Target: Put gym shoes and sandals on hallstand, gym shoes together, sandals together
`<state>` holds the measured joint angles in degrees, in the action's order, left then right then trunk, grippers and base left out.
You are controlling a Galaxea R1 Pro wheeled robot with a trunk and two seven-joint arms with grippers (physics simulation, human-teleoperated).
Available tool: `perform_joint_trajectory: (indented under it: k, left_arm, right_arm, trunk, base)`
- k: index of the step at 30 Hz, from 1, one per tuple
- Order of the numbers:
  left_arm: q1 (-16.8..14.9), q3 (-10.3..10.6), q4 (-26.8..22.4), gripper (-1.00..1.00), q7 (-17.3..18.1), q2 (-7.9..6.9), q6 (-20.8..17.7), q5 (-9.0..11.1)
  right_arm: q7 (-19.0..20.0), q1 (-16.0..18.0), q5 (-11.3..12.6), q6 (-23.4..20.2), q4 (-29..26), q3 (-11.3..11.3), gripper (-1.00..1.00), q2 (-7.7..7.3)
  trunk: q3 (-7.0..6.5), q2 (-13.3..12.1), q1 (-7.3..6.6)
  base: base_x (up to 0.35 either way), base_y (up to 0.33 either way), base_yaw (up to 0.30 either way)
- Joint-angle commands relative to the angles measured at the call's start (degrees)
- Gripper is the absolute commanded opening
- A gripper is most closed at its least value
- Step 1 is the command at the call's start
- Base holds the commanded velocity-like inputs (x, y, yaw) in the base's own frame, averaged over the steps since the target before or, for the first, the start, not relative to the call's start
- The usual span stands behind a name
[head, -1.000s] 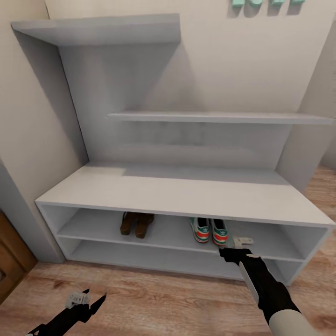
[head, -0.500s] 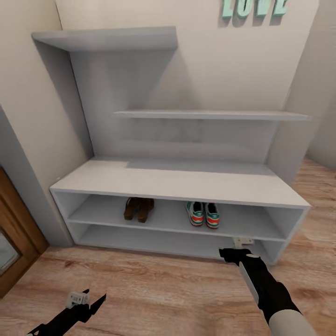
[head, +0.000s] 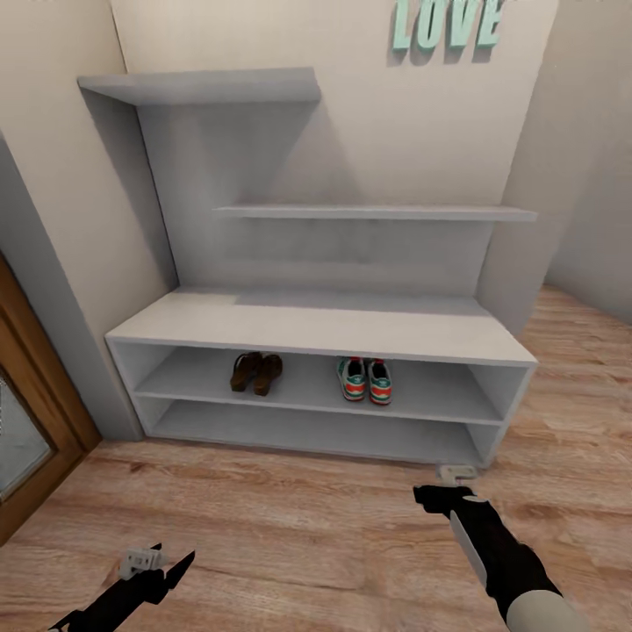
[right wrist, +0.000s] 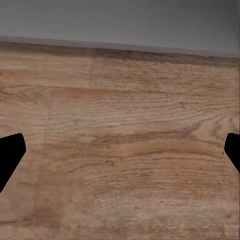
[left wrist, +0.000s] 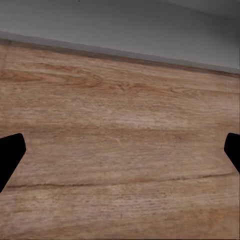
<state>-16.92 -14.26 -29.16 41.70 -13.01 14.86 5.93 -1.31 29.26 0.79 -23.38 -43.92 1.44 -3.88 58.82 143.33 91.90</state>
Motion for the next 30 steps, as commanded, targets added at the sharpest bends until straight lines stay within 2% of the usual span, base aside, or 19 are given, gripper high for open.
perform_joint_trajectory:
  k: [1, 3, 4, 6, 16, 17, 19, 24, 27, 30]
  left_arm:
    - [0.0, -0.1, 0.1, 1.00, -0.2, 0.01, 0.0, 0.3]
    - [0.0, 0.1, 0.1, 1.00, -1.2, 0.01, 0.0, 0.2]
    - [0.0, 0.2, 0.1, 1.00, -2.0, 0.00, 0.1, 0.0]
    - [0.0, 0.3, 0.1, 1.00, -2.4, -0.03, 0.1, -0.1]
    - [0.2, 0.2, 0.2, 1.00, -3.2, -0.72, 0.1, 0.1]
    - [0.3, 0.1, 0.2, 1.00, -3.3, -0.82, 0.1, 0.1]
    - [0.3, 0.1, 0.2, 1.00, -3.3, -0.87, 0.1, 0.1]
    - [0.3, 0.1, 0.4, 1.00, -3.4, -0.91, 0.1, 0.1]
    - [0.3, 0.1, 1.0, 1.00, -3.4, -0.94, 0.1, 0.1]
    - [0.3, 0.0, 1.8, 1.00, -3.5, -0.95, 0.1, 0.1]
  right_arm:
    - [-0.1, 0.0, 0.1, 0.9, 1.6, 0.0, 1.00, -0.01]
    - [-0.1, 0.0, 0.1, 3.7, 4.3, 0.0, 1.00, -0.05]
    - [-0.1, 0.0, 0.1, 6.8, 7.2, 0.0, 1.00, -0.20]
    - [-0.1, 0.0, 0.1, 10.3, 10.3, -0.1, 1.00, -0.53]
    - [0.0, 0.0, 0.1, 29.1, 26.9, -0.3, 1.00, -1.45]
    - [0.0, 0.0, 0.1, 38.5, 34.2, -0.3, 1.00, -1.59]
    - [0.0, 0.0, 0.1, 42.2, 36.6, -0.3, 1.00, -1.61]
    - [-0.1, -0.2, 0.0, 50.1, 40.5, -0.4, 1.00, -1.64]
    - [-0.1, -1.0, 0.0, 53.4, 41.5, -0.4, 1.00, -1.73]
    - [-0.2, -1.9, 0.1, 55.3, 41.9, -0.3, 1.00, -1.83]
  trunk:
    - [0.04, 0.0, -0.02]
    - [0.04, 0.0, -0.02]
    - [0.04, 0.0, -0.02]
    - [0.04, 0.0, -0.02]
    - [0.04, 0.0, -0.02]
    - [0.04, 0.0, -0.02]
    - [0.04, 0.0, -0.02]
    - [-1.07, 0.0, -0.15]
    - [-1.73, -0.1, -0.23]
    - [-2.27, -1.3, -0.89]
  base:
    - [-0.083, -0.031, 0.000]
    - [-0.060, -0.022, 0.000]
    - [-0.034, -0.013, 0.000]
    - [-0.025, -0.009, 0.000]
    - [-0.008, -0.003, 0.000]
    - [0.000, 0.000, 0.000]
    - [0.000, 0.000, 0.000]
    - [0.000, 0.000, 0.000]
    - [0.000, 0.000, 0.000]
    - [0.000, 0.000, 0.000]
